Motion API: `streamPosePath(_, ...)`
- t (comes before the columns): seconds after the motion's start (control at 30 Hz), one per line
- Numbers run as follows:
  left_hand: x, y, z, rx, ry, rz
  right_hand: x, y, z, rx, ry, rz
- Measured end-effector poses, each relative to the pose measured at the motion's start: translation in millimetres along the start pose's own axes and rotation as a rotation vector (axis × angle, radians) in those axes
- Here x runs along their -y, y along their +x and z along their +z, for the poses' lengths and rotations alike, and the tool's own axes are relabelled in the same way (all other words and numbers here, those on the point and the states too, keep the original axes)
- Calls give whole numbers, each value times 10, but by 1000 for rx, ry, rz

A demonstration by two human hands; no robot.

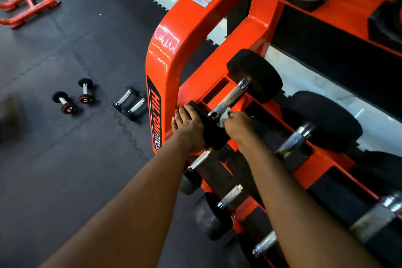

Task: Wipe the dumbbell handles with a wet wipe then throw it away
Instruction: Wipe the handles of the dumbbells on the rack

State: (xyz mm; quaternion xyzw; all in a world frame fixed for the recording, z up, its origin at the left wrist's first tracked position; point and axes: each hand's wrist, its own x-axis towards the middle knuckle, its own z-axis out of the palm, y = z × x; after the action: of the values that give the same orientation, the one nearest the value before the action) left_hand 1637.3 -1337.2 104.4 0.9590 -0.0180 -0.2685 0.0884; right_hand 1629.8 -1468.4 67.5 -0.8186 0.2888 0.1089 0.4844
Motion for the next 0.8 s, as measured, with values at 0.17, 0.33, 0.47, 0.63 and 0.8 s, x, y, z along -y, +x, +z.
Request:
streamPosePath(0.17, 61, -14, 42, -71, 9, 69, -15, -546, -55, -354, 142, -164)
streamPosePath(0.33, 262, 17, 131, -141, -10, 220, -231, -1258, 38, -704, 255, -298)
streamPosePath(0.47, 803, -139, 356, -258, -155, 434, -516, -1621, 434, -655, 285, -247)
streamPosePath(0.63, 1613, -639, 838, -225, -161, 471, -890, -2095, 1091, -433, 421, -77)
streamPosePath(0.8, 2074, -673, 1236, -178, -177, 442, -1222, -2112, 1583, -325, 332, -72)
